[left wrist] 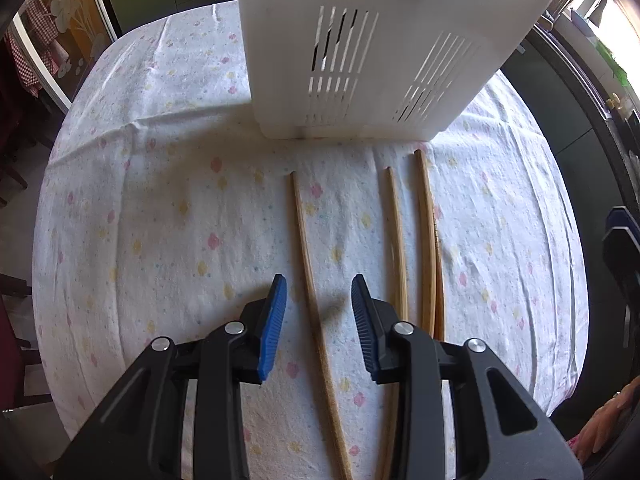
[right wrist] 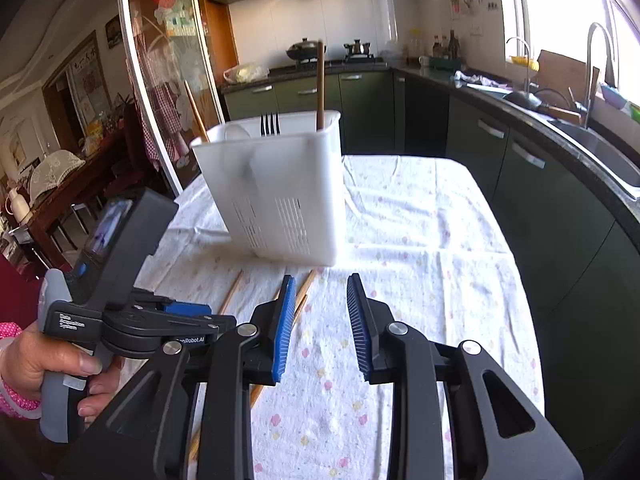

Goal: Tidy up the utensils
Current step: 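Lower the left gripper onto another wooden chopstick and close it, then close the right gripper on a wooden chopstick while the left gripper holds its chopstick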

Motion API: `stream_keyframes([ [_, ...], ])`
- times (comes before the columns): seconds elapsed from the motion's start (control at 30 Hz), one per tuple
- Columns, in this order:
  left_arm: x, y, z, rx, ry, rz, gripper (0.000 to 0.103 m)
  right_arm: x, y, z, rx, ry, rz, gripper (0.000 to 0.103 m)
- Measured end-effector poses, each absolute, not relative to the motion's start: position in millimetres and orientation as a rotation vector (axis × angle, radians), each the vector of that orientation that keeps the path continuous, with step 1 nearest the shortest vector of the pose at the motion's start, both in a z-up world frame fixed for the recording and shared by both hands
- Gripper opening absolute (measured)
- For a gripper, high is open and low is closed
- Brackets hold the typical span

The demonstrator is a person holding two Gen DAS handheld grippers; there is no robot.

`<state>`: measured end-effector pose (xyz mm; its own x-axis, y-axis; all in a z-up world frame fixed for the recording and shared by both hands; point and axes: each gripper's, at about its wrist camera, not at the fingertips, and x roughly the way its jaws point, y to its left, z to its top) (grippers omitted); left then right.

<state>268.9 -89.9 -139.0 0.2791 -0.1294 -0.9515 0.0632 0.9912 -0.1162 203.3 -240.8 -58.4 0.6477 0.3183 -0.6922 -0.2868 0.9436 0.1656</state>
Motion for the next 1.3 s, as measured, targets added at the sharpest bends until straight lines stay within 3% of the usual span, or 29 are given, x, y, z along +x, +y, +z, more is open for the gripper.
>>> stream_keyframes([
  [0.07,269.8,-92.0,-138.9,-0.059,1.284,-0.128,0.028,214.2,-234.3,-73.5,0.057,0.849,0.37,0.027],
  [0.1,271.7,-94.1,-139.3,-0.05,1.284,-0.123,0.018,218.7,-230.8,-79.7,0.065,0.87,0.381,0.027],
  [0.17,273.5,-93.4,-139.5,-0.034,1.287,-0.115,0.007,227.5,-223.4,-89.4,0.071,0.903,0.394,0.027],
  [0.7,271.0,-12.2,-139.6,-0.074,1.294,-0.053,0.006,276.2,-154.0,-137.0,-0.003,1.107,0.399,0.027],
  [0.97,263.5,0.8,-136.0,-0.053,1.278,-0.063,0.007,282.8,-130.9,-139.9,-0.086,1.106,0.338,0.027],
  [1.0,262.9,3.1,-135.3,-0.058,1.278,-0.065,0.007,282.2,-128.4,-140.4,-0.101,1.1,0.332,0.026],
  [1.07,270.6,-10.4,-141.2,-0.063,1.277,-0.068,0.007,280.7,-130.8,-142.2,-0.111,1.089,0.32,0.012],
  [1.3,269.5,-15.7,-139.7,-0.069,1.28,-0.068,0.006,275.6,-155.7,-136.1,0.067,1.088,0.406,0.009],
])
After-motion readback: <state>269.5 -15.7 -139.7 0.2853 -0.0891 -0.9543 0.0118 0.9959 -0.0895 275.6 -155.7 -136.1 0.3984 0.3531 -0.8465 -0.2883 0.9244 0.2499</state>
